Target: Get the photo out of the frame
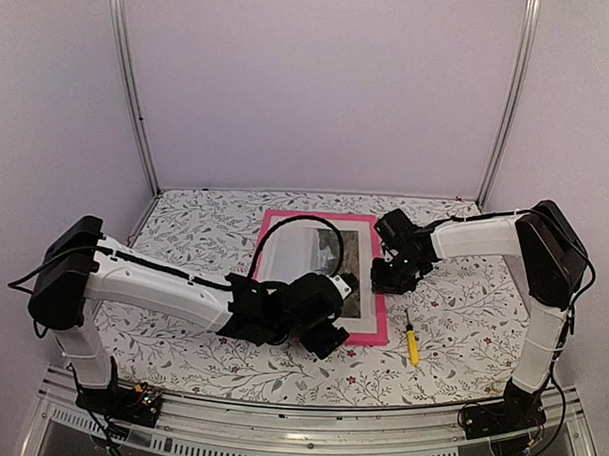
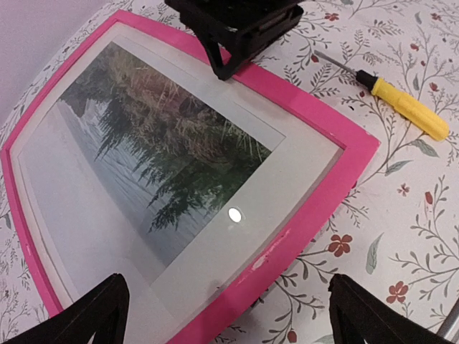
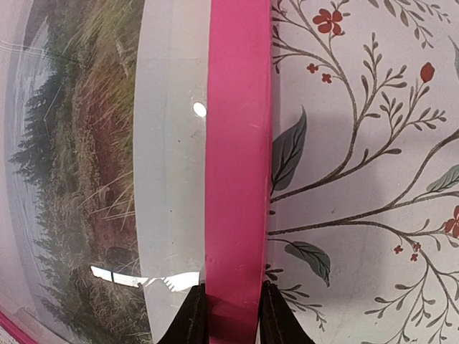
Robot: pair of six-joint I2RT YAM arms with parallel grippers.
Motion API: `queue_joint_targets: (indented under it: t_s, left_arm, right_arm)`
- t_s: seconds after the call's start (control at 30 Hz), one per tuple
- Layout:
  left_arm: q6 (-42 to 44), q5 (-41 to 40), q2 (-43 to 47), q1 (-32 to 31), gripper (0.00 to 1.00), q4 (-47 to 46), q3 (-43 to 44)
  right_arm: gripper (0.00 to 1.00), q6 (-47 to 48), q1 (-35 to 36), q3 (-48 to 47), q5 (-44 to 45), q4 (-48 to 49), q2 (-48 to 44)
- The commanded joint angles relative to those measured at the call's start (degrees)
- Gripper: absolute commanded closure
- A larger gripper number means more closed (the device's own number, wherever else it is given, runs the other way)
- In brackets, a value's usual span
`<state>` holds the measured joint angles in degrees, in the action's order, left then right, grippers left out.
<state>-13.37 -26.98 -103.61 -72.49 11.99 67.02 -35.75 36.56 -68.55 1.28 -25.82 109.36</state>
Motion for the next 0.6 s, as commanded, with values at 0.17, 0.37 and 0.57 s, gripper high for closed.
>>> queue_joint_targets:
  t_s: [0.17,0.37,0.57]
  left_arm:
    - [5.0,-8.3,-7.5,-5.6,0.01,4.8,3.9]
    - [6.5,-10.6,-10.1,-7.2,0.01,5.5,4.3]
    - [9.9,-14.7,-13.6,-7.9,0.01,6.2,6.2]
  right_arm:
    - [0.95,-0.4,0.4,-7.4,4.7,-7.7,0.0]
    - [0.96,-0.5,0.4,-9.7,5.0,-10.3,-1.1]
    - [0.97,-0.3,0.6,-11.6,5.2,-12.5,-2.7]
